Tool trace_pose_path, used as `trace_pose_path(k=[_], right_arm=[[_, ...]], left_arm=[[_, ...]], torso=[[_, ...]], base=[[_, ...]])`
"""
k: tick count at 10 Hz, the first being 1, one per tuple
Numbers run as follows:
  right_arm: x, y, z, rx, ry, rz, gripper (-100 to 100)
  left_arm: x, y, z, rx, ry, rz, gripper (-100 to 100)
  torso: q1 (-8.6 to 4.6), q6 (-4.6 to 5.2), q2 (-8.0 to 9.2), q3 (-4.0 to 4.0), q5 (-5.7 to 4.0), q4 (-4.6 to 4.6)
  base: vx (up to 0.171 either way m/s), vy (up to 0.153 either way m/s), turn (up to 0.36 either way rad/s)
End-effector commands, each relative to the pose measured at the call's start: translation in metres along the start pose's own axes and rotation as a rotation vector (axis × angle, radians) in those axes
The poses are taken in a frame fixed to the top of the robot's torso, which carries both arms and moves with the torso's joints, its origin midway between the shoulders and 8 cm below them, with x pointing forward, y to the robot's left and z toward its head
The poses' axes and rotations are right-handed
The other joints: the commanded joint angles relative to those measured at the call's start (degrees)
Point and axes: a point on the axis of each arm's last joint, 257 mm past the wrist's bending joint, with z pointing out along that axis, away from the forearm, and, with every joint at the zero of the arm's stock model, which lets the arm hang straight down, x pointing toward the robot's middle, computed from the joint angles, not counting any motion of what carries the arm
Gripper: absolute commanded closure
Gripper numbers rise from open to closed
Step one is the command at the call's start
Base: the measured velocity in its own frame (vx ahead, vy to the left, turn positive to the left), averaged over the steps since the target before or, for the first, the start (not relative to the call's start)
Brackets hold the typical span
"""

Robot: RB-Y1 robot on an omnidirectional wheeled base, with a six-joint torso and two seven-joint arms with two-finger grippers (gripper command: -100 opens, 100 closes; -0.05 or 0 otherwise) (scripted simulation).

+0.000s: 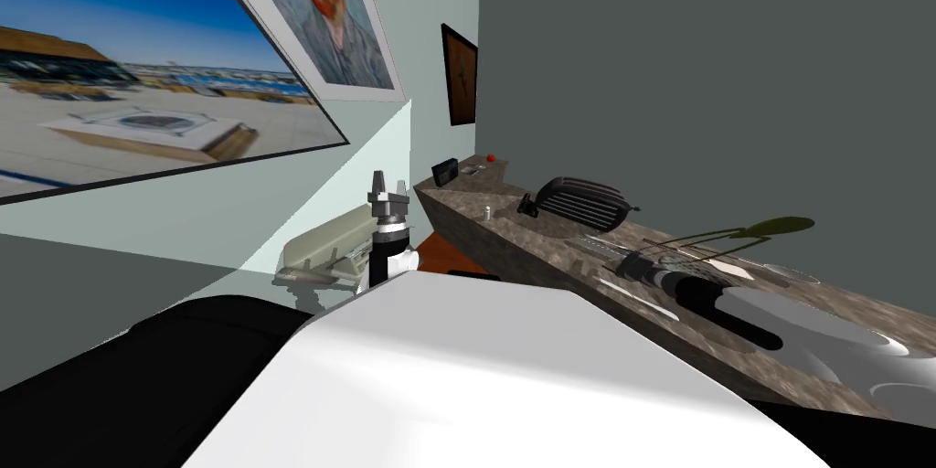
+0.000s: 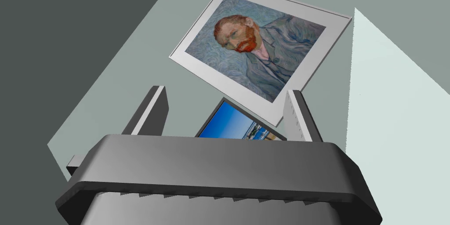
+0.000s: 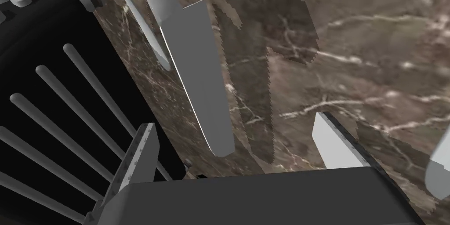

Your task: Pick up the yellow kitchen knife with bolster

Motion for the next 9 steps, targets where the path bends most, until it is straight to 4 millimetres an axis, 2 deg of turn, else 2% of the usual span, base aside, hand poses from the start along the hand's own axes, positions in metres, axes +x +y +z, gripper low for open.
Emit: trace_pose_path(k=[1, 3, 4, 5, 6, 7, 8, 9], right_arm=[[0.018, -0.007, -0.008, -0.015, 0.047, -0.058, -100], [0.036, -0.013, -0.016, -0.032, 0.094, -0.116, -100], [0.029, -0.011, -0.012, -0.026, 0.077, -0.097, -100], [0.030, -0.011, -0.013, -0.027, 0.080, -0.100, 0], [0.036, 0.001, -0.009, -0.026, 0.090, -0.090, -100], [0.034, -0.005, -0.011, -0.026, 0.085, -0.093, -100], [0.035, -0.004, -0.011, -0.026, 0.086, -0.093, 100], [0.035, -0.004, -0.011, -0.026, 0.086, -0.093, 100]], left_arm=[[0.000, 0.000, 0.000, 0.000, 0.000, 0.000, 0], [0.000, 0.000, 0.000, 0.000, 0.000, 0.000, 0], [0.000, 0.000, 0.000, 0.000, 0.000, 0.000, 0], [0.000, 0.000, 0.000, 0.000, 0.000, 0.000, 0], [0.000, 0.000, 0.000, 0.000, 0.000, 0.000, 0], [0.000, 0.000, 0.000, 0.000, 0.000, 0.000, 0], [0.000, 0.000, 0.000, 0.000, 0.000, 0.000, 0], [0.000, 0.000, 0.000, 0.000, 0.000, 0.000, 0]], torso=[[0.00, 0.00, 0.00, 0.00, 0.00, 0.00], [-0.02, 0.03, 0.00, 0.00, 0.00, 0.00], [-0.04, 0.02, 0.01, 0.01, -0.01, 0.00], [-0.04, 0.05, 0.00, 0.01, -0.03, 0.00], [-0.03, 0.04, -0.01, 0.00, -0.02, 0.00], [-0.06, 0.05, 0.01, 0.01, -0.04, 0.00], [-0.05, 0.05, 0.00, 0.01, -0.02, 0.00], [-0.03, 0.04, -0.01, 0.00, -0.02, 0.00]], base=[[-0.009, 0.006, 0.146], [-0.011, -0.006, 0.100], [-0.006, -0.007, 0.018], [0.000, 0.000, 0.000], [-0.006, -0.009, 0.032], [0.000, 0.000, 0.000], [0.000, 0.000, 0.000], [0.000, 0.000, 0.000]])
